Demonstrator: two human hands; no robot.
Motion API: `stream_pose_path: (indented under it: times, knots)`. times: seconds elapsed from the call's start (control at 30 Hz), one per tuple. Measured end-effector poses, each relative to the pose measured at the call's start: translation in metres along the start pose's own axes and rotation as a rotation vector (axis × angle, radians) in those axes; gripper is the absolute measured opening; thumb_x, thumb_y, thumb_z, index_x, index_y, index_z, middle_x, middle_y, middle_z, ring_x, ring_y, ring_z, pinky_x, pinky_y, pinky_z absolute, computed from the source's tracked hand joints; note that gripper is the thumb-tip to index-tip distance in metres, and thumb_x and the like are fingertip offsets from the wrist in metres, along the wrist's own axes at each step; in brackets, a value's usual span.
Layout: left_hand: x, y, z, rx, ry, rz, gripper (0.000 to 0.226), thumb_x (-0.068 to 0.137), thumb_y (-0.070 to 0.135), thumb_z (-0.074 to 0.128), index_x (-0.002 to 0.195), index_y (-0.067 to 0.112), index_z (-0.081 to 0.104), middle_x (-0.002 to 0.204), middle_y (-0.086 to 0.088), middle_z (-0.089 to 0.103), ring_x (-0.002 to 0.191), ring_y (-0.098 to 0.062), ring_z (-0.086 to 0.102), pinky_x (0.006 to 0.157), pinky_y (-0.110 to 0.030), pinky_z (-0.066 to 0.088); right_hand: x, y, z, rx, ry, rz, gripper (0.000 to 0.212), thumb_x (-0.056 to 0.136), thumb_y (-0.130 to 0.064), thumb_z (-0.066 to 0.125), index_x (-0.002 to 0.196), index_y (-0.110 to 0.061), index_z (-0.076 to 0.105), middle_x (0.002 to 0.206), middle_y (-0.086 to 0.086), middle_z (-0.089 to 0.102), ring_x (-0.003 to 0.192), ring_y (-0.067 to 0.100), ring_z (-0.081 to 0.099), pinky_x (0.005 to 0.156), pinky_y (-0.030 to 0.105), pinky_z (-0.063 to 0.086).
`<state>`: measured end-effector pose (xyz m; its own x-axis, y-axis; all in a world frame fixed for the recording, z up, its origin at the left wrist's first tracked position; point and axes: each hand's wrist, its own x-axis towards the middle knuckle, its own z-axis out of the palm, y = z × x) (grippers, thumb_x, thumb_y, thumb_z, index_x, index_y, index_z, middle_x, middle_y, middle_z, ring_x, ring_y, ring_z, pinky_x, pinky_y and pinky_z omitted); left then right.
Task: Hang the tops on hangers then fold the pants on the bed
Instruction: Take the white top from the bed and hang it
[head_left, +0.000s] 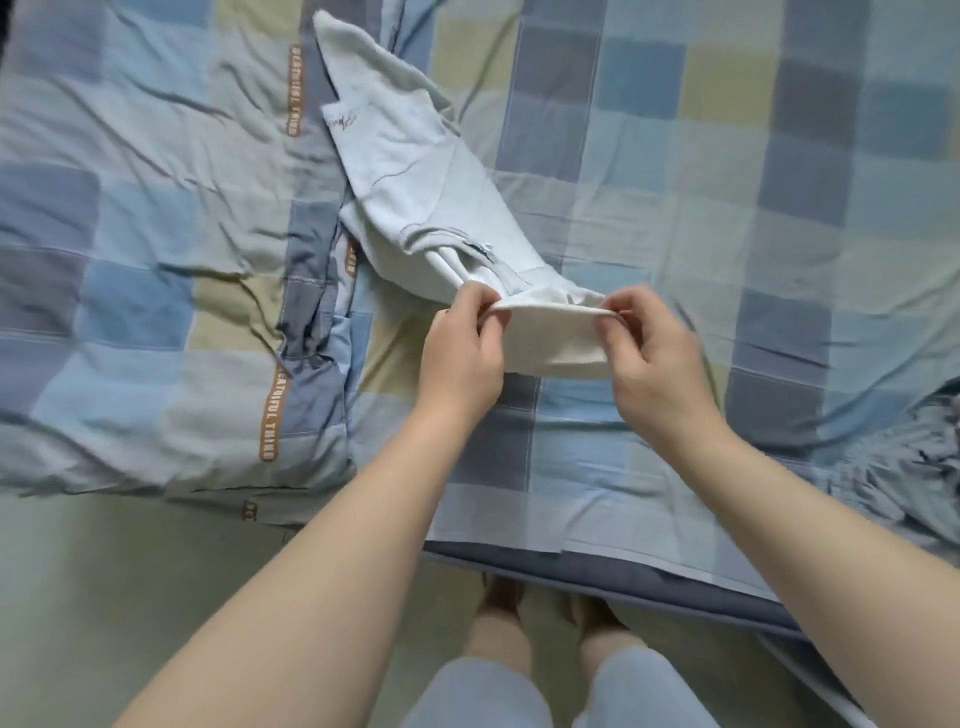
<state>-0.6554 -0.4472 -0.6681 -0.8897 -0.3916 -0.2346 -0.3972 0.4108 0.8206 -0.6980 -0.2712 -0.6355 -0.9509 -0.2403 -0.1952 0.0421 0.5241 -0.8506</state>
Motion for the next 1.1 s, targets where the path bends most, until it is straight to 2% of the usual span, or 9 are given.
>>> stream_pose_path:
  times: [0.17, 0.27, 0.37, 0.5, 0.6, 0.73, 0.8, 0.9, 1.1]
  knots:
    - [-0.057, 0.112, -0.04, -0.213, 0.04, 0.064, 0.031, 0.092, 0.003, 0.055, 0.116, 0.023, 0.056, 0.119, 0.005, 0.063, 0.113, -0.012, 0.063, 0.096, -0.041, 0.053, -0.035, -0.108, -0.092, 0.146, 0.018, -0.012, 0.018, 0.099, -0.021, 0.057, 0.084, -0.031, 0.058, 0.063, -0.019, 0.057, 0.058, -0.001, 0.046, 0.057, 0.015, 0.035]
    - [-0.1, 0.146, -0.043, -0.173, -0.058, 0.059, 0.043, 0.082, -0.003, 0.055, 0.12, 0.016, 0.055, 0.124, 0.004, 0.057, 0.118, -0.013, 0.057, 0.101, -0.043, 0.049, -0.053, -0.157, -0.136, 0.238, 0.077, -0.014, 0.02, 0.098, -0.016, 0.06, 0.082, -0.028, 0.059, 0.066, -0.013, 0.061, 0.058, -0.003, 0.05, 0.057, 0.013, 0.038]
    - [-0.138, 0.168, -0.029, -0.106, -0.228, 0.004, 0.043, 0.086, 0.016, 0.072, 0.125, 0.02, 0.056, 0.128, 0.007, 0.058, 0.119, -0.007, 0.053, 0.101, -0.035, 0.046, -0.067, -0.192, -0.172, 0.323, 0.137, -0.001, 0.02, 0.098, -0.017, 0.062, 0.081, -0.026, 0.06, 0.065, -0.011, 0.06, 0.056, 0.002, 0.049, 0.054, 0.017, 0.04]
    - [-0.166, 0.206, -0.003, -0.238, -0.274, -0.027, 0.058, 0.082, 0.043, 0.08, 0.131, 0.026, 0.054, 0.127, 0.014, 0.061, 0.119, -0.006, 0.055, 0.1, -0.031, 0.046, -0.083, -0.216, -0.213, 0.405, 0.168, 0.016, 0.014, 0.098, -0.022, 0.063, 0.085, -0.025, 0.063, 0.073, -0.005, 0.065, 0.068, 0.012, 0.057, 0.063, 0.031, 0.047]
    - [-0.167, 0.233, 0.009, -0.194, -0.294, 0.024, 0.077, 0.07, 0.049, 0.084, 0.134, 0.029, 0.046, 0.129, 0.013, 0.056, 0.12, -0.009, 0.053, 0.098, -0.035, 0.046, -0.094, -0.225, -0.237, 0.541, 0.198, 0.072, 0.012, 0.099, -0.017, 0.062, 0.087, -0.02, 0.064, 0.082, 0.005, 0.067, 0.074, 0.021, 0.061, 0.069, 0.039, 0.051]
    - [-0.161, 0.258, 0.017, -0.048, -0.18, 0.02, 0.096, 0.057, 0.065, 0.075, 0.139, 0.025, 0.042, 0.132, 0.002, 0.048, 0.122, -0.023, 0.05, 0.099, -0.048, 0.047, -0.109, -0.242, -0.266, 0.779, 0.188, 0.099, 0.009, 0.1, -0.012, 0.06, 0.093, -0.011, 0.065, 0.081, 0.005, 0.071, 0.07, 0.017, 0.068, 0.065, 0.033, 0.057]
    - [-0.159, 0.261, 0.023, -0.046, -0.193, 0.039, 0.078, 0.071, 0.058, 0.072, 0.137, 0.025, 0.048, 0.127, 0.002, 0.05, 0.119, -0.02, 0.049, 0.094, -0.042, 0.045, -0.112, -0.253, -0.283, 0.899, 0.18, 0.082, 0.008, 0.101, -0.009, 0.056, 0.098, -0.008, 0.063, 0.082, 0.006, 0.071, 0.069, 0.018, 0.069, 0.064, 0.033, 0.058]
    - [-0.156, 0.265, 0.031, -0.048, -0.262, 0.074, 0.014, 0.099, 0.035, 0.057, 0.106, 0.024, 0.062, 0.098, 0.005, 0.063, 0.1, -0.022, 0.061, 0.071, -0.032, 0.043, -0.111, -0.271, -0.311, 1.03, 0.231, 0.059, 0.008, 0.102, -0.006, 0.053, 0.103, -0.006, 0.062, 0.084, 0.009, 0.072, 0.071, 0.02, 0.07, 0.064, 0.033, 0.059]
    - [-0.155, 0.29, 0.03, -0.151, -0.277, 0.106, 0.027, 0.105, 0.032, 0.047, 0.086, 0.014, 0.056, 0.071, 0.004, 0.052, 0.064, -0.012, 0.046, 0.059, -0.026, 0.036, -0.09, -0.266, -0.359, 1.103, 0.425, 0.138, 0.029, 0.105, -0.007, 0.046, 0.132, 0.001, 0.054, 0.104, 0.018, 0.068, 0.08, 0.028, 0.069, 0.066, 0.039, 0.062]
